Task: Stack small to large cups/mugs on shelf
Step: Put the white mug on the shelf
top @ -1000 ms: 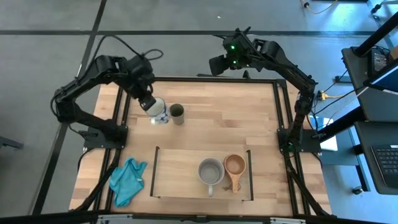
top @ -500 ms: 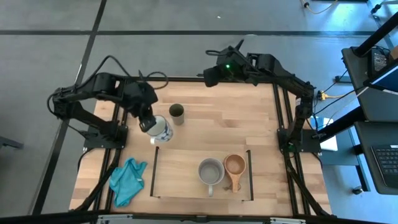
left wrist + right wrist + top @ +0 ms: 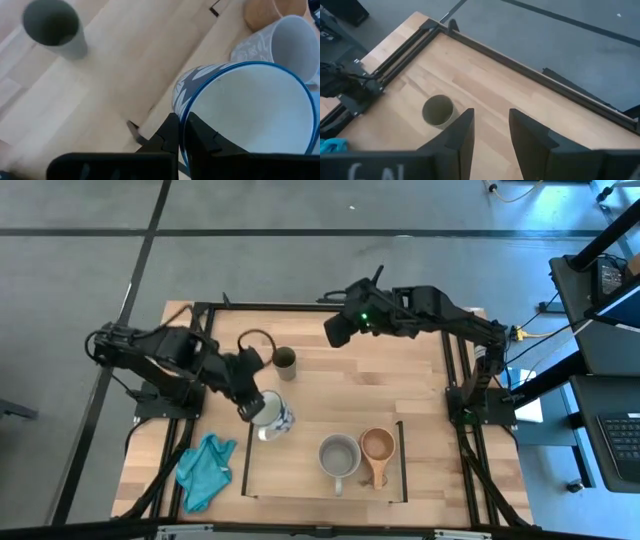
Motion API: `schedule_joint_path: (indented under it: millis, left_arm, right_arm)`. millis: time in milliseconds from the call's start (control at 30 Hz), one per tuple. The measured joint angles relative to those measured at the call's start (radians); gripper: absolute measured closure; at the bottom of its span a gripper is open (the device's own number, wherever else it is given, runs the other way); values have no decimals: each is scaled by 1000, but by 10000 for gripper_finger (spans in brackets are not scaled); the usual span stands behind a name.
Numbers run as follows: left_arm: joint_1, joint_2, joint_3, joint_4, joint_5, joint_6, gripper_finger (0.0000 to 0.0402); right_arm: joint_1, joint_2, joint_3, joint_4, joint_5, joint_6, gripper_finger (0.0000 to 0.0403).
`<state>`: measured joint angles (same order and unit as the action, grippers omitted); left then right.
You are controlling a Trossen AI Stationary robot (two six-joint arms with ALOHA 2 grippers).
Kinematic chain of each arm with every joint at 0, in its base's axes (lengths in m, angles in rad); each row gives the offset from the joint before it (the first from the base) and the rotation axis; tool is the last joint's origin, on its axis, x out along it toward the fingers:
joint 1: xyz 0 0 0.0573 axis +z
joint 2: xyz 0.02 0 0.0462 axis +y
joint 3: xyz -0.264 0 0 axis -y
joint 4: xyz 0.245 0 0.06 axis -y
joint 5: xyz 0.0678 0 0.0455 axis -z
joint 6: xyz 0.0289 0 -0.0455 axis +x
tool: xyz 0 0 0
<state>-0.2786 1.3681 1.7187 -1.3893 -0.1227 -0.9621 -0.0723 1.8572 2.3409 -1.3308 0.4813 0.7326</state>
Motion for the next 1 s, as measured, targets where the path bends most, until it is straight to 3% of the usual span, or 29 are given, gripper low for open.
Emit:
schedule_joint_path:
  millis: [267, 467, 1000]
  left_arm:
    - [-91, 72, 0, 37, -7, -98, 395]
    - [-124, 96, 0, 129, -11, -124, 395]
    - [-184, 132, 0, 170, -18, -210, 395]
  right_arm:
    - [47, 0, 0, -12, 27, 0, 279]
    - [68, 0, 0, -56, 60, 25, 279]
    - [106, 0, 0, -98, 102, 51, 279]
